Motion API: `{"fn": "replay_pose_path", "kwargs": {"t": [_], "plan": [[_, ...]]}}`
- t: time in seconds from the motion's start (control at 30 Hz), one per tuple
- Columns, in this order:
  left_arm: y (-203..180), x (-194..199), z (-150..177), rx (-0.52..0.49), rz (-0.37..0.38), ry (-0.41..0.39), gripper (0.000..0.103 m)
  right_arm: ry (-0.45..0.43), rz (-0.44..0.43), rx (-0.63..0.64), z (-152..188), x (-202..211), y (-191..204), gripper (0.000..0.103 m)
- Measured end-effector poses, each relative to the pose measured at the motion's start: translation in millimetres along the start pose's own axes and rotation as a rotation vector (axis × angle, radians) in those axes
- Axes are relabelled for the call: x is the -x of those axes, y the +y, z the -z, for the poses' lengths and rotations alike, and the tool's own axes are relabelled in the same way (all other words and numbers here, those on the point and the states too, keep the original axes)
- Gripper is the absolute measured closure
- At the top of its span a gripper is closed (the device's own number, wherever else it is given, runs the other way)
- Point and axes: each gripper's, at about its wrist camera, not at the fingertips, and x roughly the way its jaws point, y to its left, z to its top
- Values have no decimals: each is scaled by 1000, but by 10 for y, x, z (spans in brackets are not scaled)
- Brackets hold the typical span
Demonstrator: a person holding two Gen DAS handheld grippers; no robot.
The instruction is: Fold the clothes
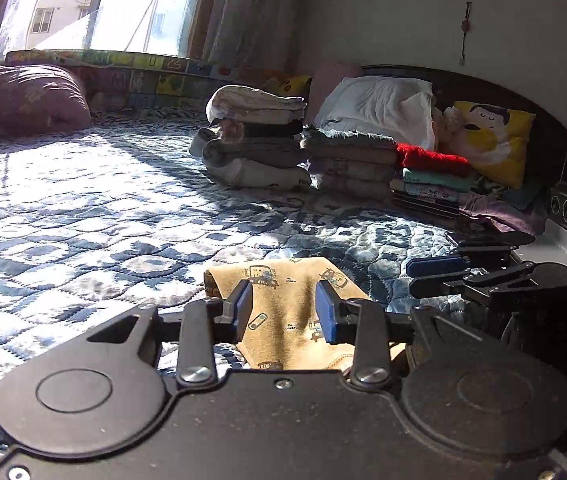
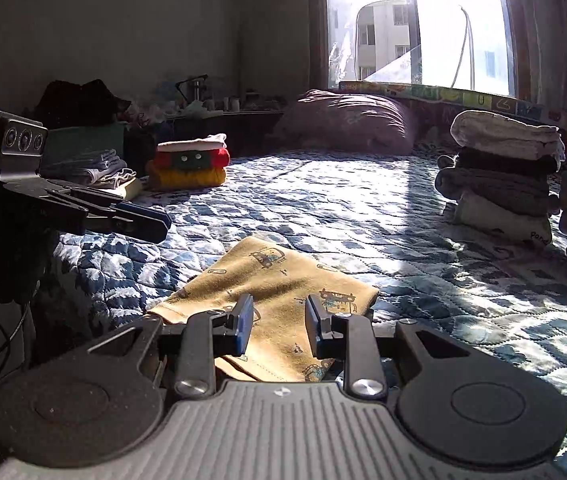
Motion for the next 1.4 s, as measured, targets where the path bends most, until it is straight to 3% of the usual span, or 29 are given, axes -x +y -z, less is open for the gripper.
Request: {"fn": "replay_pose_path", "kwargs": {"t": [0.07, 0.1, 0.2, 0.23, 0.27, 0.33, 0.4, 0.53, 0.63, 0.7, 0.77, 0.9, 1.0, 1.13, 1.23, 1.27, 1.3, 1.4], "plan": [[-23, -70, -38, -19, -7, 4, 69, 52, -5, 26, 69, -223, 64, 69], [-35, -104, -57, -29, -11, 6, 68, 157, -42, 60, 149, -384, 115, 68], [-70, -209, -114, -58, -22, 12, 66, 229, -45, 213, 238, -376, 318, 71], [-81, -244, -133, -68, -25, 14, 68, 224, -51, 204, 200, -332, 303, 75], [-93, -278, -152, -77, -29, 16, 68, 166, -45, 173, 151, -249, 265, 75], [-116, -348, -190, -97, -36, 20, 69, 86, 6, 118, 76, -222, 180, 74], [-139, -418, -228, -116, -43, 24, 69, 38, 75, 141, 6, -345, 135, 74], [-104, -798, -288, -168, -60, 64, 76, 16, 133, 114, -99, -692, -94, 75], [-21, -1060, -200, -172, -71, 146, 78, 50, 109, 85, -94, -927, -251, 75], [35, -1193, -99, -169, -100, 232, 78, 145, 83, 65, -26, -1141, -334, 75], [126, -1218, -41, -100, -81, 227, 78, 155, 78, 44, 9, -1172, -373, 74], [154, -1111, -107, -69, -65, 216, 77, 71, 66, 80, -54, -973, -322, 74], [110, -1112, -49, -99, -63, 219, 73, 181, 33, 100, 110, -1141, -298, 74], [115, -1098, -16, -74, -70, 218, 73, 132, 68, 86, 33, -973, -270, 74], [58, -890, 9, -51, -95, 191, 71, 131, 103, -31, 53, -762, -352, 70], [54, -821, 16, -29, -104, 187, 65, 153, 103, -120, 83, -715, -417, 64], [93, -761, 36, 29, -108, 187, 56, 175, 102, -209, 114, -668, -481, 60], [210, -612, 102, 187, -121, 188, 52, 197, 54, -452, 261, -565, -611, 57]]}}
